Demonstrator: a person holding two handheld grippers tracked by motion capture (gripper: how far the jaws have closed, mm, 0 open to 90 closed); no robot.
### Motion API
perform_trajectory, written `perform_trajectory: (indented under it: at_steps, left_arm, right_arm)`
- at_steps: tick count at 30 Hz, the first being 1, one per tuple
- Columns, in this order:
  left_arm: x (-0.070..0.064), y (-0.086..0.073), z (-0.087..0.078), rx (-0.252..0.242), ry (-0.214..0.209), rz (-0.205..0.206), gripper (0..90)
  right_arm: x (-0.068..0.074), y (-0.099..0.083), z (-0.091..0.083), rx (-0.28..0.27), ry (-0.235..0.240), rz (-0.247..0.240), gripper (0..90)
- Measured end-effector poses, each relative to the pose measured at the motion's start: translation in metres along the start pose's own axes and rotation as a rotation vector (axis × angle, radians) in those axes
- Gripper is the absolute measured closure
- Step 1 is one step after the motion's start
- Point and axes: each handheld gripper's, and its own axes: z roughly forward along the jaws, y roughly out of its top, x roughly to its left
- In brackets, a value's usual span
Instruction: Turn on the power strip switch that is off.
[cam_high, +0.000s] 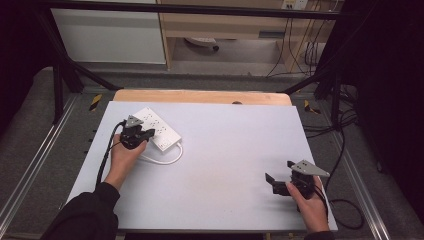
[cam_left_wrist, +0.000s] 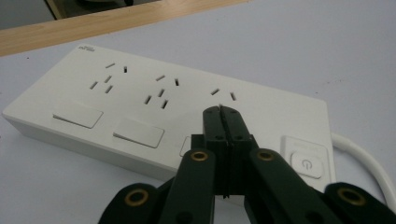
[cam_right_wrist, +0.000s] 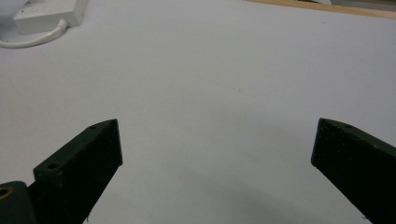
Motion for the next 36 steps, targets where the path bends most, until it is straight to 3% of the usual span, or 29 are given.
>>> perform_trajectory:
  at_steps: [36]
  left_arm:
    - [-0.0019, -0.0036, 0.0053, 0.027, -0.016, 0.012, 90.0]
  right_arm:
    - [0.0001, -0.0003, 0.0002, 0.008, 0.000, -0.004, 2.5]
